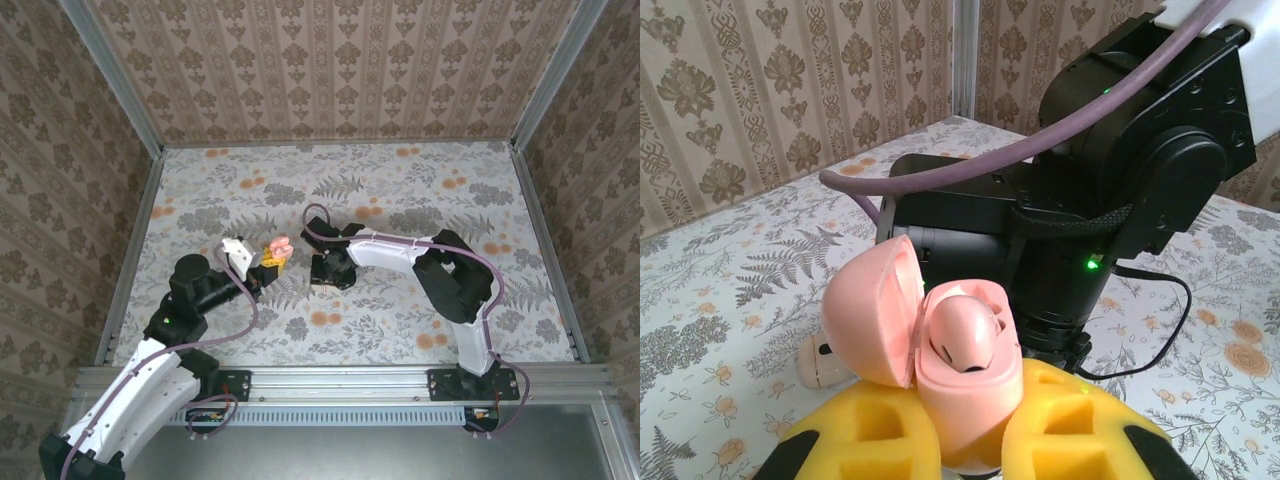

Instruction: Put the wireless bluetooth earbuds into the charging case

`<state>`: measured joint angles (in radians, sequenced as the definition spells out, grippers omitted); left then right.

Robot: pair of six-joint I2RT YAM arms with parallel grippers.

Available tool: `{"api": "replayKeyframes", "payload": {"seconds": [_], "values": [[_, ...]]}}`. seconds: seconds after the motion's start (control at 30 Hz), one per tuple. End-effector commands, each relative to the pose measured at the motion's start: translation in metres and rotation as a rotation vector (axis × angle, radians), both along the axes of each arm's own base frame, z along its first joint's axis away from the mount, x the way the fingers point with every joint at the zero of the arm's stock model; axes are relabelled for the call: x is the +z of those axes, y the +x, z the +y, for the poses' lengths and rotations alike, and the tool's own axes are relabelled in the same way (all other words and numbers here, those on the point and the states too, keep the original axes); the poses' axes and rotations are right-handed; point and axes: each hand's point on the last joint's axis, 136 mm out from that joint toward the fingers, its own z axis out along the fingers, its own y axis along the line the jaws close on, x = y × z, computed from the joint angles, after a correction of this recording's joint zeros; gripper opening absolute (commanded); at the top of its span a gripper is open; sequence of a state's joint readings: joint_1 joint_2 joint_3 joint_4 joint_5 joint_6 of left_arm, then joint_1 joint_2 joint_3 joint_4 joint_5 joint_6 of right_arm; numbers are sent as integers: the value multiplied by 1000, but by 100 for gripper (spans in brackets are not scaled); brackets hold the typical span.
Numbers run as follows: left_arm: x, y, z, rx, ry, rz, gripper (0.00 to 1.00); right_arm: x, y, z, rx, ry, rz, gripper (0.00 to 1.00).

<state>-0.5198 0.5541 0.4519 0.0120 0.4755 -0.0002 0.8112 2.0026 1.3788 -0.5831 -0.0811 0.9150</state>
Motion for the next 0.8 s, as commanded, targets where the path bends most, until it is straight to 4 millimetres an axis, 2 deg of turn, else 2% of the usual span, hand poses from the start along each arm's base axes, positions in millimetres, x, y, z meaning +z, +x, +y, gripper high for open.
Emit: {"api": "replayKeyframes", "payload": {"seconds": [0.0,0.5,0.77], "values": [[6,-2,0,-11,-24,-16,0,-4,2,-5,10,-45,6,39],[3,-1,0,-10,-16,-10,0,-16,-12,-16,40,-95,48,27],[4,0,0,-8,-18,-8,0,-2,-10,-16,35,-76,17,22]]}}
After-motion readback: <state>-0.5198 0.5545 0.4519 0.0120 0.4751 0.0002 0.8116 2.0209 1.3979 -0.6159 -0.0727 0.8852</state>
